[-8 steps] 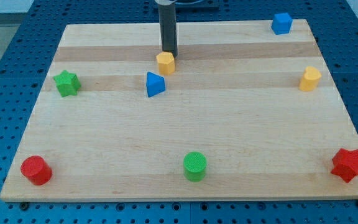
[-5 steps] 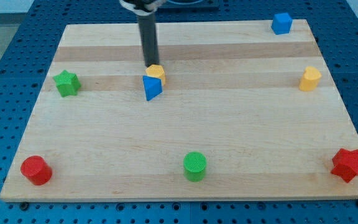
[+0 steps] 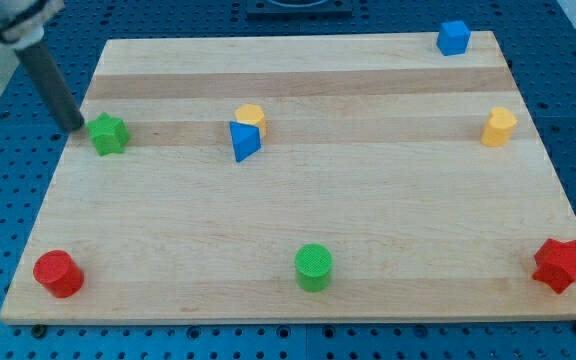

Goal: Place the green star at the top center of the board

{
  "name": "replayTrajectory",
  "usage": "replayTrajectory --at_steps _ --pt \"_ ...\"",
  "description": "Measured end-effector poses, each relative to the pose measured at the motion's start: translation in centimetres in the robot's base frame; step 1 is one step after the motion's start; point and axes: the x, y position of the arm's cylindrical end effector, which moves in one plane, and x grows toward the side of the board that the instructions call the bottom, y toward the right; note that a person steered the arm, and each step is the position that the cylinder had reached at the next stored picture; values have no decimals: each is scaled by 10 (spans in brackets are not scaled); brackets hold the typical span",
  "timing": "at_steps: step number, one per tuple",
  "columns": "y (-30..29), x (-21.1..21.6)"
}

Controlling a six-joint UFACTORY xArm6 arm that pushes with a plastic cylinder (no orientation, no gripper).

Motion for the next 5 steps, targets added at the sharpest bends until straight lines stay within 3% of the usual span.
replayTrajectory --at_steps 3,5 --pt "38 12" --pt "63 -23"
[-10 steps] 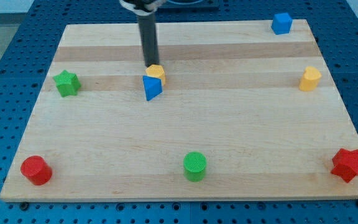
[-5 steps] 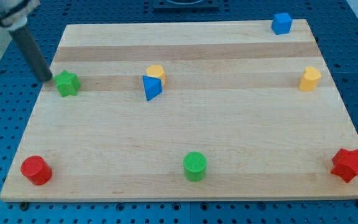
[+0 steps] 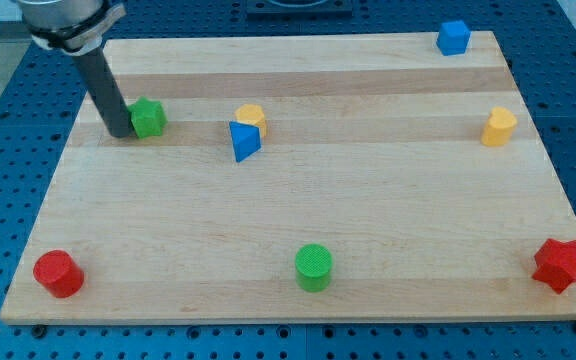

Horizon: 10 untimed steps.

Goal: Place the green star at the top center of the board

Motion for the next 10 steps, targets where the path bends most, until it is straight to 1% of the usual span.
replayTrajectory --at_steps 1,2,5,6,7,8,9,10 --pt "23 -10" --pt "51 -11" --pt "128 -46" --pt "133 -67" --pt "105 -67" --pt "77 -77" --pt "91 -87" --pt "131 -94"
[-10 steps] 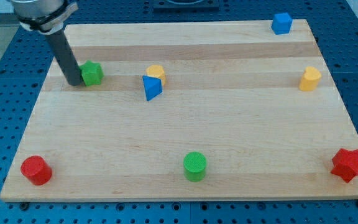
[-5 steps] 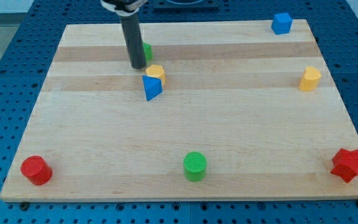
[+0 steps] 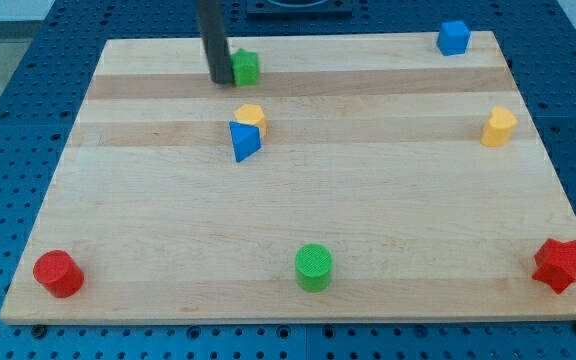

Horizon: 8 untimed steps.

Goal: Place the green star at the top center of the board

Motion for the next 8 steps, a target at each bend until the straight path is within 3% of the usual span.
replayTrajectory --at_steps 2,7,8 --pt "59 -17" --pt "88 -35" --pt "102 3"
